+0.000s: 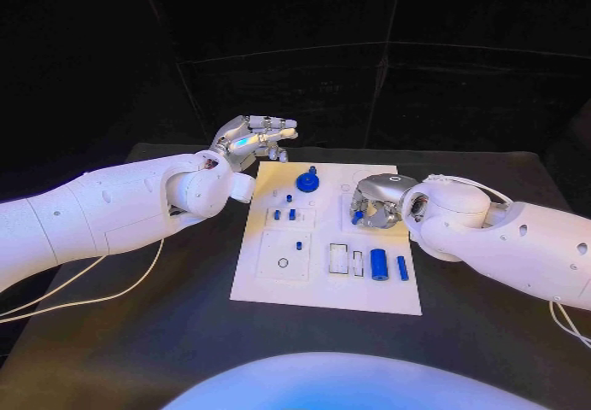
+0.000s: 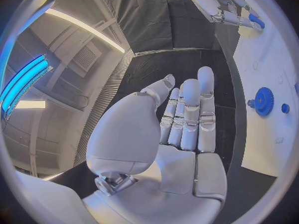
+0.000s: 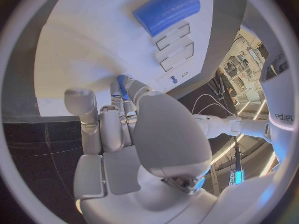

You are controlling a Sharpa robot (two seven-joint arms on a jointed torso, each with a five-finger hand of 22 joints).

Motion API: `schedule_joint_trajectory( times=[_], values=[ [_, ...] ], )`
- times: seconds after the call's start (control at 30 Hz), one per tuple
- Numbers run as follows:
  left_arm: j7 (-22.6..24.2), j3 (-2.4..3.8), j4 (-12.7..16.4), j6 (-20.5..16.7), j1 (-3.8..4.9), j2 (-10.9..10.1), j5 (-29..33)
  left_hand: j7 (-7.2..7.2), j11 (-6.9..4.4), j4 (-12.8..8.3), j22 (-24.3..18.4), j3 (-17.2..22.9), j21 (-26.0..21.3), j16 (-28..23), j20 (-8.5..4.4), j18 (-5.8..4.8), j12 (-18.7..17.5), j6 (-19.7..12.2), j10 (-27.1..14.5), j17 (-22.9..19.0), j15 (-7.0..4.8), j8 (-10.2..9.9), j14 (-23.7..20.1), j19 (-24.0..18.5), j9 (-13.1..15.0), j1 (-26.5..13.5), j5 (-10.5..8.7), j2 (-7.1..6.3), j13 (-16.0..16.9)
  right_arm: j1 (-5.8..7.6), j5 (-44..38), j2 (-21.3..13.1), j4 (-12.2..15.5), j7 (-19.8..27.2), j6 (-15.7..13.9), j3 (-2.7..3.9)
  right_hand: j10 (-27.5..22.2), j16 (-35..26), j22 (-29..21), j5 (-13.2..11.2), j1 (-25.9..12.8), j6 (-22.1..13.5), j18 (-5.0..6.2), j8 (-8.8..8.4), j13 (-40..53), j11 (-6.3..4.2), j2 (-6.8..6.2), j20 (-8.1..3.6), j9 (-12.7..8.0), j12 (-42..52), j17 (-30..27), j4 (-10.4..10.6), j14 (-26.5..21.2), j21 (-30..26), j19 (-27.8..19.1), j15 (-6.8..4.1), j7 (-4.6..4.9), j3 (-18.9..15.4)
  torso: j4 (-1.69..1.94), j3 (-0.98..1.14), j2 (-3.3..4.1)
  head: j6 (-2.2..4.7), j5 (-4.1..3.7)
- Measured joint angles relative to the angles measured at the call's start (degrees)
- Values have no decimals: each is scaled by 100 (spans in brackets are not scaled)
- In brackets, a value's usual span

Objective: Assemble the parts on the task board

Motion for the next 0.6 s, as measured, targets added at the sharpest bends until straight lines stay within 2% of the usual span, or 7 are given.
schedule_joint_trajectory(
  times=[0.3,0.47,0.6],
  values=[
    [-2,0,-3,2,0,-11,0,0,0,0,-6,0,0,0,0,0,0,0,0,-10,0,0,0,0,0,0,0,0,0,-12,12,-231,258,82,-685,3,21,1,62,0,-22,6,0,3,1,-21,-22,0,27,-28,20,-40,0,27,0,0,-6,57,1,3,0,9,11],
    [-4,0,-4,4,0,-16,0,0,0,0,-6,0,0,0,0,0,0,0,0,-9,0,0,0,0,0,0,0,0,0,-2,25,-468,622,101,-1003,10,21,1,84,0,-22,6,-1,3,1,-21,-22,-20,27,-50,26,-40,0,27,20,0,-6,57,3,-4,-1,12,24],
    [-5,0,-6,4,0,-18,0,0,0,0,-6,0,0,0,0,0,0,0,0,-9,0,0,0,0,0,0,0,0,0,-2,43,-487,929,120,-1181,10,41,1,95,-1,-22,6,-1,2,0,0,-22,-20,27,-51,36,-64,0,51,20,0,-6,80,2,-3,-1,5,43]
  ],
)
